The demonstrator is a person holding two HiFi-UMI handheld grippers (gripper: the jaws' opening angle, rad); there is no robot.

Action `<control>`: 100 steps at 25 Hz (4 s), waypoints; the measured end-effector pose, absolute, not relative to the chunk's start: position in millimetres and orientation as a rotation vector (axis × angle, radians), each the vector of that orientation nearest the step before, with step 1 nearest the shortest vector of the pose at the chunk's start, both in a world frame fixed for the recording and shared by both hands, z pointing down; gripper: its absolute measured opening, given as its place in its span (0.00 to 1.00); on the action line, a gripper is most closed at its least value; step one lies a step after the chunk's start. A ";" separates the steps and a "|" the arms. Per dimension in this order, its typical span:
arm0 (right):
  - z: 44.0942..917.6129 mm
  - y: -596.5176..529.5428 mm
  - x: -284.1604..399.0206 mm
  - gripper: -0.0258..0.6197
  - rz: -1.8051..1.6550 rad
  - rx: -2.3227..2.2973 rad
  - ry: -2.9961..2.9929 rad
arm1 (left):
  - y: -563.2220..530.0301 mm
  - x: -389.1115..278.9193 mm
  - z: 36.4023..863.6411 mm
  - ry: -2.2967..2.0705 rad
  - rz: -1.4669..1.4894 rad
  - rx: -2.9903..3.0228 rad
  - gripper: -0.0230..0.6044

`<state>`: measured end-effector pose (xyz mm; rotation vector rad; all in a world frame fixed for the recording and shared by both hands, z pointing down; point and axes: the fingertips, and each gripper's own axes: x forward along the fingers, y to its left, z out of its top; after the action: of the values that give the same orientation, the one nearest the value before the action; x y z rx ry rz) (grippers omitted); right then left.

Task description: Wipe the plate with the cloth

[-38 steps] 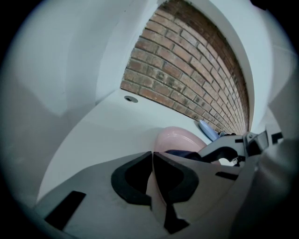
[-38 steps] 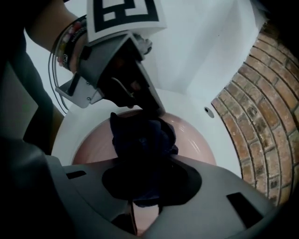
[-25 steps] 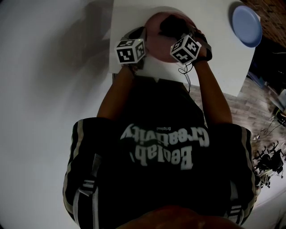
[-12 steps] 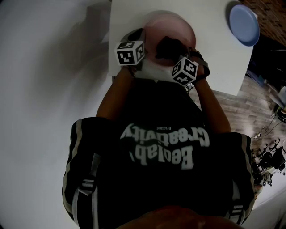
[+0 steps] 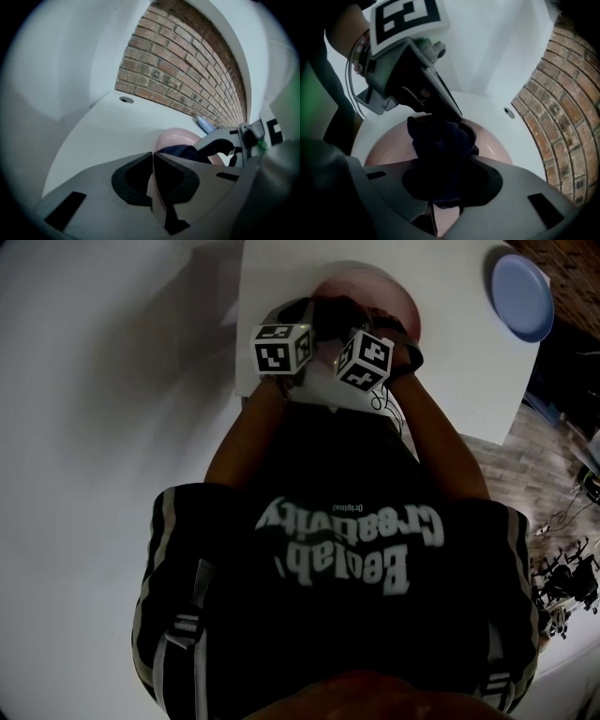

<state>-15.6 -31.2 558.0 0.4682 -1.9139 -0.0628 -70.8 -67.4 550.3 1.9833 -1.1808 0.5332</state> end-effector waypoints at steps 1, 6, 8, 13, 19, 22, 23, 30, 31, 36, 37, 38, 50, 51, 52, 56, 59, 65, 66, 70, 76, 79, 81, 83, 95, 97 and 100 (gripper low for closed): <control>557.6 -40.8 -15.8 0.18 -0.084 0.488 -1.896 | -67.3 -70.5 549.5 -1.179 0.536 1.990 0.05; 557.1 -90.6 6.0 0.18 -0.098 0.615 -1.818 | -66.6 -70.2 548.9 -1.167 0.539 2.003 0.05; 555.9 -102.6 24.7 0.18 -0.075 0.649 -1.795 | -67.0 -67.5 549.0 -1.160 0.526 2.004 0.05; 553.2 -98.1 67.6 0.18 -0.045 0.689 -1.724 | -67.6 -67.1 549.0 -1.154 0.511 2.004 0.05; 553.4 -55.9 103.3 0.18 0.046 0.687 -1.669 | -69.2 -68.1 549.1 -1.141 0.512 2.006 0.05; 551.9 -26.2 106.1 0.18 0.074 0.653 -1.642 | -71.4 -67.9 547.2 -1.134 0.520 2.018 0.05; 550.5 -16.1 105.1 0.18 0.087 0.641 -1.636 | -71.9 -67.4 546.3 -1.131 0.525 2.022 0.05; 550.9 29.1 68.2 0.17 0.152 0.580 -1.689 | -77.6 -68.0 540.8 -1.110 0.552 2.052 0.05; 550.8 32.7 60.4 0.18 0.156 0.564 -1.702 | -77.4 -67.3 541.0 -1.105 0.554 2.056 0.05; 556.4 23.6 22.2 0.18 0.121 0.551 -1.767 | -76.9 -63.8 547.0 -1.088 0.585 2.090 0.05; 556.5 15.5 17.7 0.18 0.100 0.567 -1.771 | -76.8 -63.2 547.5 -1.082 0.587 2.095 0.05; 555.9 6.4 15.8 0.18 0.079 0.589 -1.767 | -76.5 -62.7 547.7 -1.075 0.586 2.098 0.05; 522.8 -22.4 35.9 0.17 0.156 0.913 -1.894 | -69.3 -68.1 539.2 -1.040 0.638 2.246 0.18; 514.9 -25.1 39.3 0.17 0.160 0.961 -1.916 | -69.3 -69.9 536.7 -1.049 0.637 2.262 0.18; 506.2 -28.1 43.0 0.17 0.147 1.008 -1.932 | -69.7 -71.4 533.0 -1.062 0.639 2.283 0.18; 468.2 -38.0 53.1 0.17 0.056 1.163 -2.003 | -71.7 -74.0 499.4 -1.163 0.619 2.380 0.16; 434.7 -43.5 55.0 0.17 0.045 1.254 -2.093 | -73.1 -66.7 466.1 -1.230 0.581 2.461 0.14; 366.3 -44.4 73.6 0.17 0.000 1.492 -2.224 | -65.8 -44.0 405.6 -1.304 0.431 2.567 0.08; 357.3 -40.4 72.6 0.17 -0.004 1.512 -2.237 | -61.6 -46.6 394.2 -1.318 0.397 2.573 0.07; 317.7 -28.9 80.6 0.17 -0.064 1.615 -2.295 | -46.7 -42.5 349.8 -1.345 0.257 2.591 0.04; 273.1 -23.5 123.9 0.17 -0.140 1.702 -2.394 | -34.5 1.1 291.8 -1.432 0.155 2.731 0.04; 250.8 -8.8 126.8 0.17 -0.191 1.722 -2.426 | -10.0 6.9 262.5 -1.468 0.077 2.818 0.04; 235.9 -2.0 132.7 0.17 -0.241 1.727 -2.455 | 0.5 16.9 247.0 -1.487 0.049 2.857 0.04; 222.7 -0.8 145.3 0.17 -0.297 1.725 -2.477 | 2.8 30.2 232.7 -1.532 0.037 2.888 0.04; 183.6 18.0 172.4 0.18 -0.424 1.824 -2.514 | 16.2 49.6 169.5 -1.662 -0.132 2.923 0.04; 179.4 22.1 172.0 0.18 -0.436 1.845 -2.522 | 19.1 48.2 165.5 -1.657 -0.153 2.938 0.04; 172.8 27.0 170.5 0.18 -0.455 1.860 -2.530 | 22.9 49.1 159.6 -1.646 -0.168 2.960 0.04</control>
<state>170.5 27.0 172.8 1.8605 -2.5299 -0.4555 49.1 22.9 159.6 2.9601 -1.6456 -0.1678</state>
